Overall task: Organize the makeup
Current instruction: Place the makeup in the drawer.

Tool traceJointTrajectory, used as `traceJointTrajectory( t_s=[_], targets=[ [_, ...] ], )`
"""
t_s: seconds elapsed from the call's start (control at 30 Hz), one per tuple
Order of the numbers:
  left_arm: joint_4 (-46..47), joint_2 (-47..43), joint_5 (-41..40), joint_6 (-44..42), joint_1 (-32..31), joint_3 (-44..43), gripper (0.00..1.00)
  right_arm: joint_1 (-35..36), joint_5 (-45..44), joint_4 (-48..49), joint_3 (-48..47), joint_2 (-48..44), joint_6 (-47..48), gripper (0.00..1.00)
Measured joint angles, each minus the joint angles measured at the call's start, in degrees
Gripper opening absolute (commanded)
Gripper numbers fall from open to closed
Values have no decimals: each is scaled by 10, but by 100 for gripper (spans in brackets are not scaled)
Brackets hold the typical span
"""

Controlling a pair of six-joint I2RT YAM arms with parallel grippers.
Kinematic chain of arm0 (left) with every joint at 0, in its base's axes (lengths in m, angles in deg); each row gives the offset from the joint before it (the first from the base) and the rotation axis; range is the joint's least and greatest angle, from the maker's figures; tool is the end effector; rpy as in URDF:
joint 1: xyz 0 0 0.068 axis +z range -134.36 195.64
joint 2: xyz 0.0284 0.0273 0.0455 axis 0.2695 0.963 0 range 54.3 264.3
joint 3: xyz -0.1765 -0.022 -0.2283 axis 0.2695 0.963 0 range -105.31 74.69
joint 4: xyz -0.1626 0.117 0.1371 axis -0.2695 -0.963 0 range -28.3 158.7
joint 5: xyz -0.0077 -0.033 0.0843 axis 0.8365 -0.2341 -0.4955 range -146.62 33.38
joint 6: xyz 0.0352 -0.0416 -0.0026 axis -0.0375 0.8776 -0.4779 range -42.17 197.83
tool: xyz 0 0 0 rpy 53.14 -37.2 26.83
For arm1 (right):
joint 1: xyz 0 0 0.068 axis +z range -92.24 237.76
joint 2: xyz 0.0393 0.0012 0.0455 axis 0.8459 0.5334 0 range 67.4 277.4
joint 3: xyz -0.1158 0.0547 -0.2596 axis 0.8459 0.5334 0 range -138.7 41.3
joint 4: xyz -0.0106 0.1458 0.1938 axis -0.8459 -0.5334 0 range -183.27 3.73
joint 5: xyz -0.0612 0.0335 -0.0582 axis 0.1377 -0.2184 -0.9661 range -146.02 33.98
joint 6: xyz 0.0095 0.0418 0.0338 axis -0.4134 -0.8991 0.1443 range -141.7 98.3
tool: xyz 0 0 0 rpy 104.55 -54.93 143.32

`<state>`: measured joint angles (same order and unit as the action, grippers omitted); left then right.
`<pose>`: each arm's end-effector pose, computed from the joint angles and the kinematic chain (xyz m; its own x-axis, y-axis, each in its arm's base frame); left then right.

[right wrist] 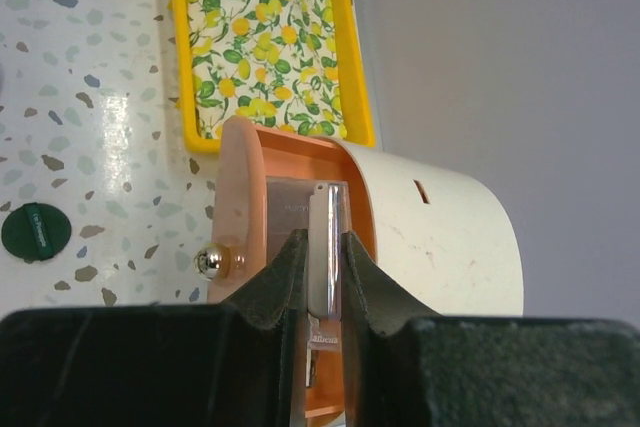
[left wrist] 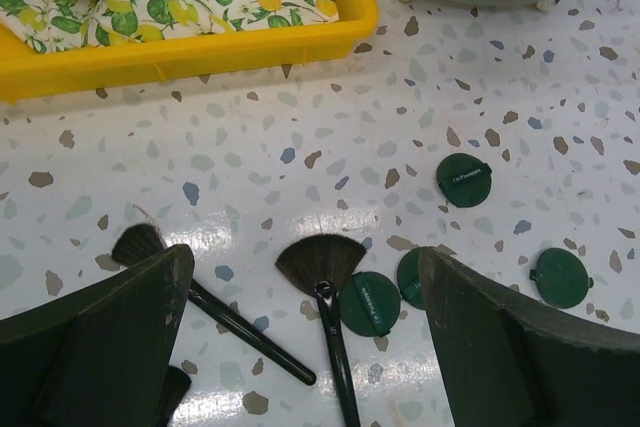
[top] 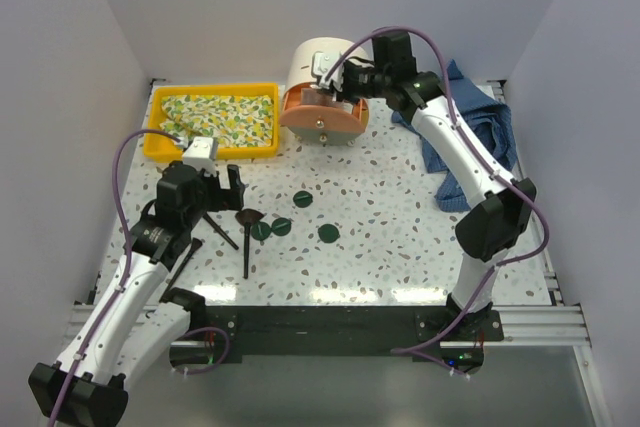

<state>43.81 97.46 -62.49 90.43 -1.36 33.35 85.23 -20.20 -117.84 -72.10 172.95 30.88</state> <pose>0.1352 -0.0373 0.3090 -0.4637 -0.0852 -0.8819 0.1048 0.9831 -0.1501 0.3494 0.2057 0.4329 0.4576 -0.4880 -0.7433 -0.7996 0.1397 -0.5840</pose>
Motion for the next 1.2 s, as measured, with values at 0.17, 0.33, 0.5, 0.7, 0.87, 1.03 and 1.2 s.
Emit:
traceJointTrajectory(
  t_s=[0.17, 0.33, 0.5, 0.7, 0.87, 1.03, 1.2],
  targets=[
    [0, 0, -2, 0, 0, 0, 100, 0, 0, 19, 3, 13, 10, 12],
    [0, 0, -4, 0, 0, 0, 100, 0, 0, 26, 4, 14, 14, 24],
    [0, 0, -4, 0, 0, 0, 100, 0, -1, 31, 11, 14, 19, 33],
    [0, 0, -4, 0, 0, 0, 100, 0, -1, 33, 17, 20, 23, 39],
    [0, 0, -4, 0, 0, 0, 100, 0, -1, 31, 22, 21, 25, 42],
    [0, 0, -6, 0, 0, 0, 100, 0, -3, 29, 23, 21, 26, 45],
    [0, 0, -6, 0, 0, 0, 100, 0, -8, 30, 24, 21, 24, 44]
  ],
)
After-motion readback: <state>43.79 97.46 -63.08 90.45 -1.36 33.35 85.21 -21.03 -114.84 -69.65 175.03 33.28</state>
